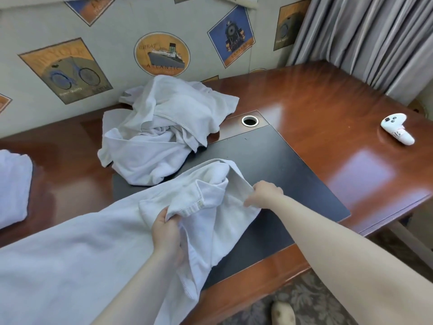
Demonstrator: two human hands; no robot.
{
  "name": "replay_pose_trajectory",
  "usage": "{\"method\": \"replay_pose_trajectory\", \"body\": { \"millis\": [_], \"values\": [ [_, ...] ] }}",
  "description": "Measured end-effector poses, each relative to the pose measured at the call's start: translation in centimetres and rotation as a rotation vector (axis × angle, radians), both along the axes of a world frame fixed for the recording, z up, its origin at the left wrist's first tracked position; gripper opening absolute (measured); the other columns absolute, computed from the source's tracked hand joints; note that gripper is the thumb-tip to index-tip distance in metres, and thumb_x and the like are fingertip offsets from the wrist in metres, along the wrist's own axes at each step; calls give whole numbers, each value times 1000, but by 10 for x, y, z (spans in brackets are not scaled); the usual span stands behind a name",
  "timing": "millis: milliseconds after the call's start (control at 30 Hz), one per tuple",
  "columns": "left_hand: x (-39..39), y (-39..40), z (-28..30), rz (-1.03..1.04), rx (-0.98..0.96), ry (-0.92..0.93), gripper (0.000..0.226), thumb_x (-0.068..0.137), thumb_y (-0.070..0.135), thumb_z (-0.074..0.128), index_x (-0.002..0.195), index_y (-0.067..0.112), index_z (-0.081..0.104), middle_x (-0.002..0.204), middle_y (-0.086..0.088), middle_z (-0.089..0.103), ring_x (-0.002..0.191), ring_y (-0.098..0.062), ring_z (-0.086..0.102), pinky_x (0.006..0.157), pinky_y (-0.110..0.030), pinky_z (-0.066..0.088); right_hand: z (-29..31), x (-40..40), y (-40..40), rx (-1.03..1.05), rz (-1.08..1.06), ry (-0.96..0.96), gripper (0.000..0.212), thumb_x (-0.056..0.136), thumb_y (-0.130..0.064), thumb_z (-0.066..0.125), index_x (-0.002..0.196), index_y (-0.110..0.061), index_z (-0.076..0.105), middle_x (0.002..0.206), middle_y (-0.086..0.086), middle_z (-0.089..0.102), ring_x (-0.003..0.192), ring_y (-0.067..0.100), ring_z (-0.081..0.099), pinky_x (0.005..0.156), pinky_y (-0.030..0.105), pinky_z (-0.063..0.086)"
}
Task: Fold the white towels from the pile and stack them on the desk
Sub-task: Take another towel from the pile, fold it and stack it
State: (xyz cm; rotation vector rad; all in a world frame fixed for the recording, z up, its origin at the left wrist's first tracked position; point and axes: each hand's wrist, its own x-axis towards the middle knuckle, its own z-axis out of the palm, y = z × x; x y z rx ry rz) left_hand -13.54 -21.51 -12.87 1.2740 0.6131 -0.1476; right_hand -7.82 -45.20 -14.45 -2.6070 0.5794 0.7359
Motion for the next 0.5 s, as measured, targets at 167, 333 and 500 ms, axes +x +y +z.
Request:
{"method": "replay_pose_trajectory", "body": {
  "millis": [167, 333, 500],
  "values": [
    [-6, -13, 5, -167, 181, -88, 25, 91, 3, 49, 77, 14, 66, 73, 6, 64, 75, -14, 56, 67, -25, 44, 9, -36, -32, 545, -195, -333, 45, 83, -40, 65, 70, -1, 47, 67, 5, 38, 63, 17, 34, 58, 29, 24],
    [-20, -49, 8, -353, 268, -217, 32, 92, 2, 46, 89, 20, 72, 86, 11, 72, 79, 1, 63, 71, -19, 46, 15, -70, -46, 766, -357, -467, 50, 95, -44, 55, 76, 1, 44, 75, 8, 39, 70, 21, 38, 61, 38, 37],
    [-33, -66, 4, -195, 256, -224, 41, 94, -1, 42, 86, 28, 72, 86, 22, 72, 81, 4, 63, 71, -16, 45, 1, -99, -54, 667, -179, -63, 44, 75, -28, 79, 106, -10, 54, 103, 3, 65, 94, 20, 64, 68, 30, 49]
  ]
}}
